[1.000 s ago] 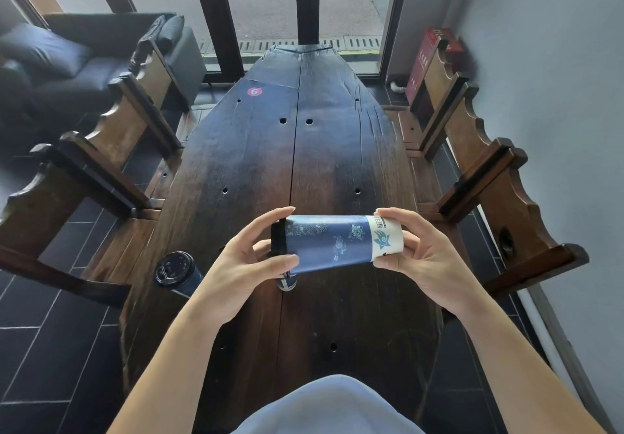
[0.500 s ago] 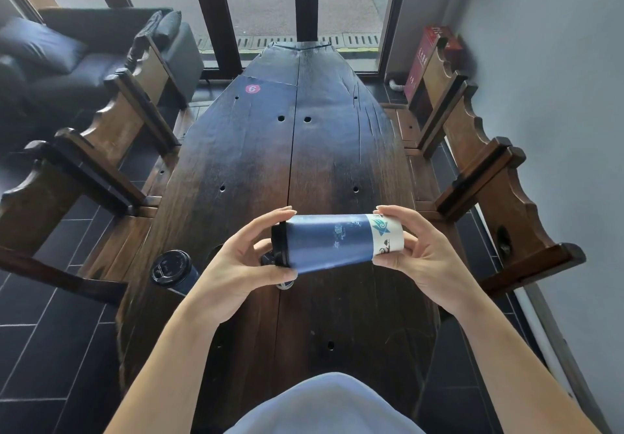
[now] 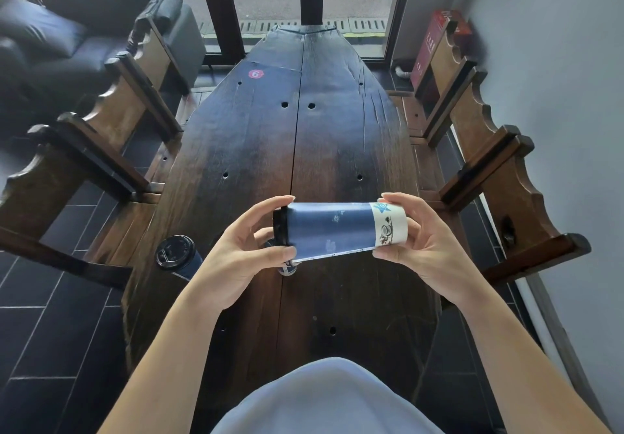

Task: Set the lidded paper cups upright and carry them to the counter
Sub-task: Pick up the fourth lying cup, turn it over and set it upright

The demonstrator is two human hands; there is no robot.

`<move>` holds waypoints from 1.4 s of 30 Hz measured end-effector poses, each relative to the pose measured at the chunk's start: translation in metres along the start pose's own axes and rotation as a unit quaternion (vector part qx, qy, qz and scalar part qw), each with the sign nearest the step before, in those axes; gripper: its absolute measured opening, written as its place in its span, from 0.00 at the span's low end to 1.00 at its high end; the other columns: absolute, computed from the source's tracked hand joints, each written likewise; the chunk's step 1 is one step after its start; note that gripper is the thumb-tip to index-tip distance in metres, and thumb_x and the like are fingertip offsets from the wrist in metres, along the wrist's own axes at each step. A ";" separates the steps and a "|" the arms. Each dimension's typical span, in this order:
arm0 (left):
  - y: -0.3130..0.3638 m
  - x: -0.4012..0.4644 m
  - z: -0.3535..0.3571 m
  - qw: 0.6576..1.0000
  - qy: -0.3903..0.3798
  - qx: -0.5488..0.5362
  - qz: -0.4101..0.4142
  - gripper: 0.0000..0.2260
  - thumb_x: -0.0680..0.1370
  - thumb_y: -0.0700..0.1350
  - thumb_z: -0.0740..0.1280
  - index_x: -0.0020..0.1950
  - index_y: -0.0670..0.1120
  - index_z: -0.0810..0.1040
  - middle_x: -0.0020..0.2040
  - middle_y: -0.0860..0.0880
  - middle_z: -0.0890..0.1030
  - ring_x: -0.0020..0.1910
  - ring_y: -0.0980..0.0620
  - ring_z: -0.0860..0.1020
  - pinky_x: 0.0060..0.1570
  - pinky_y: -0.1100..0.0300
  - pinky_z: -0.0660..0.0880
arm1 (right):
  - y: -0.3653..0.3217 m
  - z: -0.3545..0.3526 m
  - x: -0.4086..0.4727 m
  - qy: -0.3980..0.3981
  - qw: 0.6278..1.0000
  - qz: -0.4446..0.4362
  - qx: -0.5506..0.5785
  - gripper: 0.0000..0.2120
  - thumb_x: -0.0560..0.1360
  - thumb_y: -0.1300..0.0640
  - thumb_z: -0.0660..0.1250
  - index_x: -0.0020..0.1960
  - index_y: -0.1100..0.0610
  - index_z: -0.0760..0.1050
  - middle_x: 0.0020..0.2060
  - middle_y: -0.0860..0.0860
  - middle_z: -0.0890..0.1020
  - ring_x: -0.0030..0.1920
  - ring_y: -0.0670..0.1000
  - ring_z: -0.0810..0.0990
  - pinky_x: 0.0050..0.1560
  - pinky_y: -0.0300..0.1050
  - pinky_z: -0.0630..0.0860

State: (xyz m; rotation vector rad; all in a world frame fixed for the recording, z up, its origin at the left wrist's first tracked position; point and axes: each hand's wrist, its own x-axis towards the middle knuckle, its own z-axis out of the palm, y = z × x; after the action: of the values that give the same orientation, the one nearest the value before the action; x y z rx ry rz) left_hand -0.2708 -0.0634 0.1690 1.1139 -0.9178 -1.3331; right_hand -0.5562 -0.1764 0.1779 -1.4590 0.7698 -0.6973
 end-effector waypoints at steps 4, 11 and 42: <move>0.001 -0.001 0.002 1.000 0.003 0.007 0.018 0.35 0.69 0.32 0.78 0.74 0.51 0.76 0.71 0.49 0.78 0.66 0.42 0.78 0.52 0.48 0.83 | -0.002 0.002 0.000 0.003 1.000 -0.004 -0.003 0.32 0.68 0.63 0.77 0.68 0.49 0.71 0.55 0.41 0.82 0.64 0.49 0.79 0.55 0.42 0.82; 0.002 0.000 0.002 0.999 0.023 -0.011 0.032 0.33 0.68 0.39 0.79 0.72 0.51 0.77 0.68 0.44 0.79 0.65 0.43 0.79 0.57 0.50 0.81 | 0.000 0.003 0.000 0.010 0.999 -0.001 -0.031 0.29 0.68 0.56 0.77 0.66 0.45 0.71 0.54 0.38 0.81 0.63 0.47 0.79 0.54 0.40 0.82; 0.010 0.017 0.024 0.993 0.057 -0.099 0.011 0.34 0.68 0.47 0.75 0.74 0.47 0.72 0.66 0.43 0.79 0.59 0.45 0.81 0.53 0.52 0.81 | 0.012 0.033 -0.008 -0.169 0.965 0.180 -0.094 0.32 0.69 0.52 0.80 0.68 0.41 0.69 0.59 0.42 0.81 0.62 0.45 0.81 0.62 0.47 0.80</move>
State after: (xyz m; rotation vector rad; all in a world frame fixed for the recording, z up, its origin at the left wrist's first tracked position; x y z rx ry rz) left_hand -0.2904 -0.0827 0.1831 1.0127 -0.6976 -1.2989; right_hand -0.5343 -0.1504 0.1648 -1.5032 0.8176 -0.0945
